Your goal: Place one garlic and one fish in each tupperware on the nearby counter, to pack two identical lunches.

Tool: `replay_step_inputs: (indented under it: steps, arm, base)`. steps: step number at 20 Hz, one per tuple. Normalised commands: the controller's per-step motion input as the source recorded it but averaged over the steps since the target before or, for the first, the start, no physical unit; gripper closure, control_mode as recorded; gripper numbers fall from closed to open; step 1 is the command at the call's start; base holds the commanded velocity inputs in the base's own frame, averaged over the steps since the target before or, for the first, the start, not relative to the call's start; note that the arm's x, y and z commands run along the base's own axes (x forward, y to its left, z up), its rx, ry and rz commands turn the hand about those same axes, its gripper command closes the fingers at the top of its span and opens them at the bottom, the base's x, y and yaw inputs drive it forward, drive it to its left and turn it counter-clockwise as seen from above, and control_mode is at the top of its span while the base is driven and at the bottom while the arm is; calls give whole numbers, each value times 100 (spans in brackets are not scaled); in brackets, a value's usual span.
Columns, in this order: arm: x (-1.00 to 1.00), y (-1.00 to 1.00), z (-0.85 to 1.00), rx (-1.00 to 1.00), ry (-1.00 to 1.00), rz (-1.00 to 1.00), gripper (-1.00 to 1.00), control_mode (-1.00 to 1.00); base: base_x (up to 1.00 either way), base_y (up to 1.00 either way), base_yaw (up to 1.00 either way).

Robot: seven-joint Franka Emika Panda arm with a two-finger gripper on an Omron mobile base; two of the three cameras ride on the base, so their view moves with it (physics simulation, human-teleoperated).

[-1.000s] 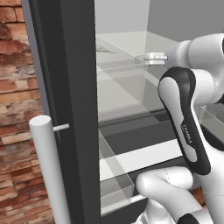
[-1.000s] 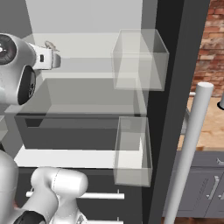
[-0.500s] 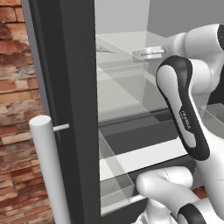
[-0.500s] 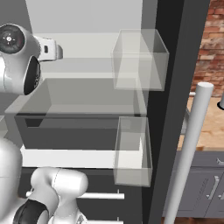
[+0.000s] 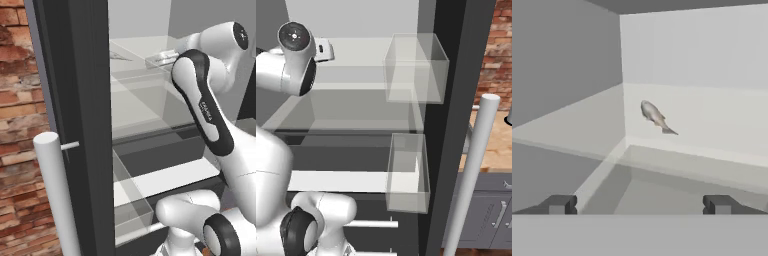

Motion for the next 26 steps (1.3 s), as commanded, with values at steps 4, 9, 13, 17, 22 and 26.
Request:
replay_step_inputs:
  steps: [4, 9, 13, 17, 22, 26]
  arm:
    - [48, 47, -7, -14, 0, 0, -100, -100]
    - [36, 40, 0, -16, 0, 0, -100, -100]
    - [41, 5, 0, -7, 3, 0, -100, -100]
    - [48, 0, 0, -1, 4, 0, -100, -100]
    - [60, 0, -3, 0, 5, 0, -100, -100]
    - [57, 2, -12, 0, 1, 0, -100, -100]
  base:
    - [0, 0, 0]
    - [0, 0, 0]
    - [0, 0, 0]
    - [0, 0, 0]
    - [0, 0, 0]
    - [0, 0, 0]
